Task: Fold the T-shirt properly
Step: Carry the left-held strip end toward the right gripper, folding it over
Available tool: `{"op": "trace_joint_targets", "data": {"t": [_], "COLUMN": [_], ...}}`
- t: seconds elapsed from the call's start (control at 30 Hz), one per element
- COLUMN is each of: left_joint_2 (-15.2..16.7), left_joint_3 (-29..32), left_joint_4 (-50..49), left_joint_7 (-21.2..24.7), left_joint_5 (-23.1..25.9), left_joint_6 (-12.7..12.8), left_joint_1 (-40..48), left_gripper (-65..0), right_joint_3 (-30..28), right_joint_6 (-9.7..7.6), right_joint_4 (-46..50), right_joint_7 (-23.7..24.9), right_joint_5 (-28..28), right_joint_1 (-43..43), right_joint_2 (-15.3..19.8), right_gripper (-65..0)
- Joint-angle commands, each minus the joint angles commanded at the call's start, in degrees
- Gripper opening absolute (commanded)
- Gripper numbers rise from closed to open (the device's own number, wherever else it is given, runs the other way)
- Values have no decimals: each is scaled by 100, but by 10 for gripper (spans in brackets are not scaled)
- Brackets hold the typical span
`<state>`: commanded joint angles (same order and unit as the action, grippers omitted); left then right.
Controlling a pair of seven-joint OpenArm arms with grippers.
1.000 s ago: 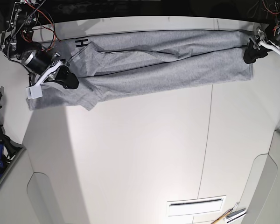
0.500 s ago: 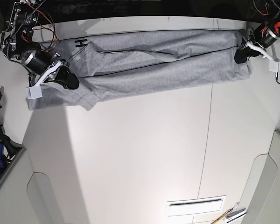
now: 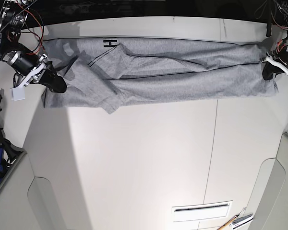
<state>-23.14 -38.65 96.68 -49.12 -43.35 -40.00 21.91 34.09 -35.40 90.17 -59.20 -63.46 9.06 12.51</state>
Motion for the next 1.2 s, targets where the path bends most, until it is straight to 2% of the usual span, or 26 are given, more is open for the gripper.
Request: {"op": "trace_joint_targets", "data": {"t": [0.13, 0.23, 0.43, 0.53, 0.6, 0.7, 0.83, 0.87, 0.93, 1.03, 1.1, 1.13, 1.17, 1.2], "left_joint_2": [-214, -444, -433, -417, -299, 98, 509, 586, 702, 894, 1071, 1145, 1207, 1222], "left_joint_3": [0, 0, 7, 50, 249, 962, 2140, 2358, 2717, 3134, 3346, 3421, 3475, 3532], "left_joint_4": [0, 55, 623, 929, 1178, 1574, 1943, 1963, 1963, 1961, 1961, 1958, 1954, 1950], "left_joint_7": [310, 299, 98, -190, -435, -516, -402, -319, -208, -210, -173, -122, -85, -28], "left_joint_5": [190, 199, 201, -205, -448, -428, 66, 170, 254, 297, 577, 754, 890, 911], "left_joint_6": [0, 84, 95, 95, 93, 78, 102, 205, 351, 360, 366, 379, 377, 379], "left_joint_1": [-4, -15, 37, 35, 35, 33, -4, -17, -96, -264, -334, -350, -354, -352], "left_gripper": [-650, -650, -650, -650, -650, -650, -650, -650, -650, -650, -650, -632, -562, -480], "right_joint_3": [319, 505, 549, 549, 549, 549, 549, 549, 549, 549, 549, 549, 549, 549], "right_joint_6": [4, 4, 4, 4, 4, 4, 2, 2, 4, 4, 4, 4, 4, 4], "right_joint_4": [28, 28, 28, 26, 26, 26, 26, 26, 26, 26, 26, 26, 26, 26], "right_joint_7": [-138, -151, -151, -151, -149, -149, -149, -149, -149, -142, -144, -146, -146, -144], "right_joint_5": [-2, -2, -2, 0, 0, 0, 13, 26, 98, 256, 306, 306, 308, 308], "right_joint_1": [4, 2, 4, 4, 2, 2, 2, 2, 2, 4, 4, 4, 4, 4], "right_joint_2": [2, 2, 0, 0, 0, 0, 0, 2, 2, 0, 0, 0, 0, 0], "right_gripper": [-650, -650, -650, -650, -650, -650, -650, -650, -650, -650, -650, -650, -650, -615]}}
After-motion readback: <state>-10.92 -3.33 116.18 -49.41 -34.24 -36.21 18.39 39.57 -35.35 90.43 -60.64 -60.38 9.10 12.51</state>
